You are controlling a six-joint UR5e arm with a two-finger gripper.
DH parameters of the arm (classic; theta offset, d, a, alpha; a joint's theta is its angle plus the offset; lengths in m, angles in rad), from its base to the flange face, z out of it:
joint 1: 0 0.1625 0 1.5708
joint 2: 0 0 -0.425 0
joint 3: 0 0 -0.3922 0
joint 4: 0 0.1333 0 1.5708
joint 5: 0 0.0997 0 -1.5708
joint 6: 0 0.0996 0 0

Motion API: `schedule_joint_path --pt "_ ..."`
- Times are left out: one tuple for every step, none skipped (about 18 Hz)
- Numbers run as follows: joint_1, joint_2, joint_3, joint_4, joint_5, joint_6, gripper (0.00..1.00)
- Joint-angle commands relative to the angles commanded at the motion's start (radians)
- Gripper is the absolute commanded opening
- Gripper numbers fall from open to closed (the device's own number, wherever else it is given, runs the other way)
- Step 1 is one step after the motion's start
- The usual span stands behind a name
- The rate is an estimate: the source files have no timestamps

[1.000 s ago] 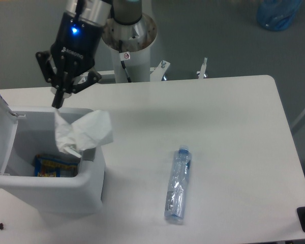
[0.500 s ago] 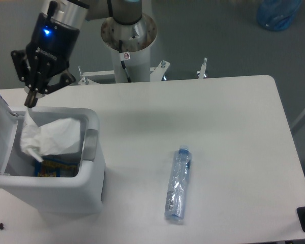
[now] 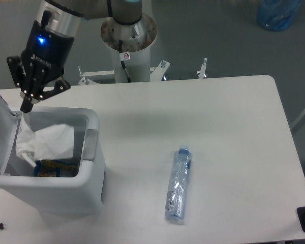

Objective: Place the trash in the trash can
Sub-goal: 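Open the gripper to drop the tissue into the bin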

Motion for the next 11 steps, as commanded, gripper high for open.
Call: schedule_joint_path --pt "0.0 -0.003 0.002 0.002 0.002 0.005 0.59" --pt "0.005 -0.005 0.005 -0.002 0.002 0.008 0.74" --pt "0.009 -0.006 0.006 -0.002 0.002 0.005 0.82" --pt "0.015 -0.006 0.006 -0.003 0.003 0.002 0.89" --pt "0.031 -0.006 0.005 -0.003 0.003 0.002 0.93" --pt "0.046 -0.005 0.009 -0.003 0.002 0.003 0.96" --pt "0.072 -0.003 0.014 -0.003 0.002 -0.003 1.0" --pt "0.106 -0.003 0.018 -0.003 -0.002 -0.008 1.0" --pt "0.135 -0.003 0.02 -0.003 -0.003 -0.012 1.0" --pt "0.165 -0.003 0.015 -0.003 -0.003 -0.018 1.0" --pt "0.205 -0.003 0.005 -0.003 -0.002 -0.017 1.0"
